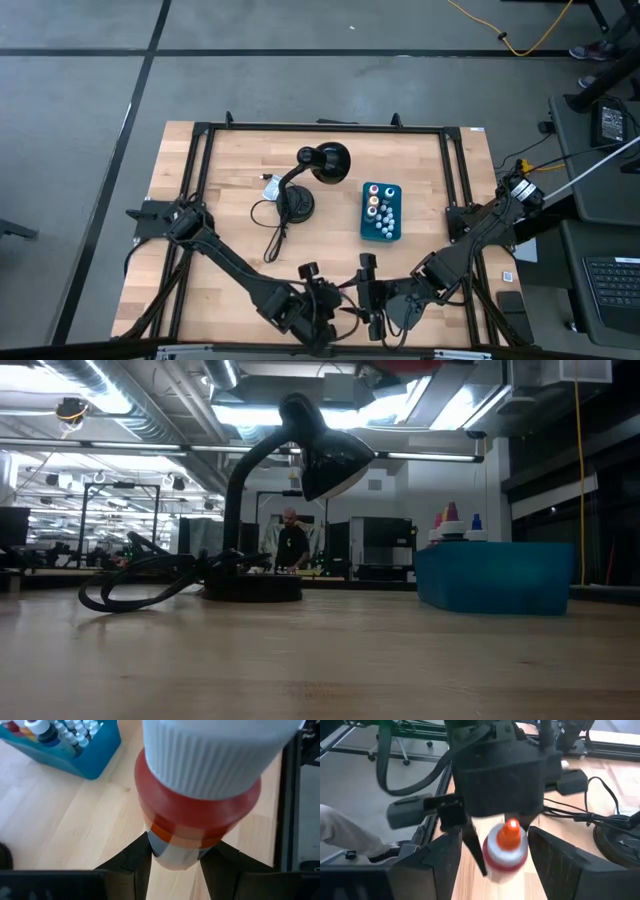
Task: Pick & Place food coloring
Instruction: Put the large orange food coloring bottle into the blue bin
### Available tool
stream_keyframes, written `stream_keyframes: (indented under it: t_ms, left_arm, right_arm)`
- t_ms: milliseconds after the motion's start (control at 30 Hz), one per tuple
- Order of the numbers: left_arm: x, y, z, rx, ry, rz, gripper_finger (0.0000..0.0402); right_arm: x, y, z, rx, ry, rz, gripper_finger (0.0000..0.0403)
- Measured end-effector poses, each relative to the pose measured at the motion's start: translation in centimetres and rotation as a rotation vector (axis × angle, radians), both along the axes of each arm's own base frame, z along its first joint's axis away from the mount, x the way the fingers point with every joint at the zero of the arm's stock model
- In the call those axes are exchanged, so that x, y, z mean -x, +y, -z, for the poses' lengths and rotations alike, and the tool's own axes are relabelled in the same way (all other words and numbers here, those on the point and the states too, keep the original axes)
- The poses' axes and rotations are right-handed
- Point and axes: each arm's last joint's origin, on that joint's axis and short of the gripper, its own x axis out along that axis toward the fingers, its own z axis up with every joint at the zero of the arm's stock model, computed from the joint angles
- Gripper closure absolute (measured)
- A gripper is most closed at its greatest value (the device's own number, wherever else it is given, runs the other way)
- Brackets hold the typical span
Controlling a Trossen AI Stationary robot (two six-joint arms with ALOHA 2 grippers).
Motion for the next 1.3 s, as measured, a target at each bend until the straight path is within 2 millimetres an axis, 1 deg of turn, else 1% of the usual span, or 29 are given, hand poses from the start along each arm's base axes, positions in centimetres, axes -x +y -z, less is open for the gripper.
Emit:
stream_keyframes:
  t_ms: [167, 367, 467, 700, 767, 867, 1000, 1133, 1300]
  left_arm:
    - [-0.5, -0.1, -0.3, 0.008, -0.032, 0.032, 0.0262]
    - [-0.5, -0.3, -0.3, 0.026, -0.029, 0.048, 0.0262]
    - [-0.5, -0.2, -0.3, 0.024, -0.030, 0.048, 0.0262]
    - [-0.5, -0.3, -0.3, 0.024, -0.030, 0.048, 0.0262]
    - [-0.5, -0.3, -0.3, 0.025, -0.031, 0.048, 0.0262]
    - [-0.6, -0.3, -0.3, 0.026, -0.035, 0.046, 0.0261]
    - [-0.5, -0.3, -0.3, 0.039, -0.038, 0.037, 0.0243]
    - [-0.3, -0.1, -0.3, 0.049, -0.048, -0.028, 0.0216]
    - [1.1, 0.8, -0.3, 0.008, 0.001, -0.162, 0.0185]
  right_arm:
    - [0.0, 0.0, 0.0, 0.016, -0.002, -0.010, 0.0176]
    - [0.0, 0.0, 0.0, 0.019, 0.001, -0.010, 0.0180]
    - [0.0, -0.1, 0.1, 0.024, 0.007, -0.010, 0.0202]
    - [0.1, -0.1, 0.1, 0.028, 0.010, -0.010, 0.0276]
    - [0.1, -0.1, 0.1, 0.028, 0.010, -0.010, 0.0286]
    - [0.1, -0.1, 0.1, 0.028, 0.009, -0.010, 0.0286]
    - [0.1, -0.1, 0.1, 0.027, 0.010, -0.009, 0.0275]
    - [0.2, -0.2, 0.3, 0.035, 0.025, 0.013, 0.0285]
    - [0.7, -0.8, 0.9, 0.070, 0.065, 0.132, 0.0287]
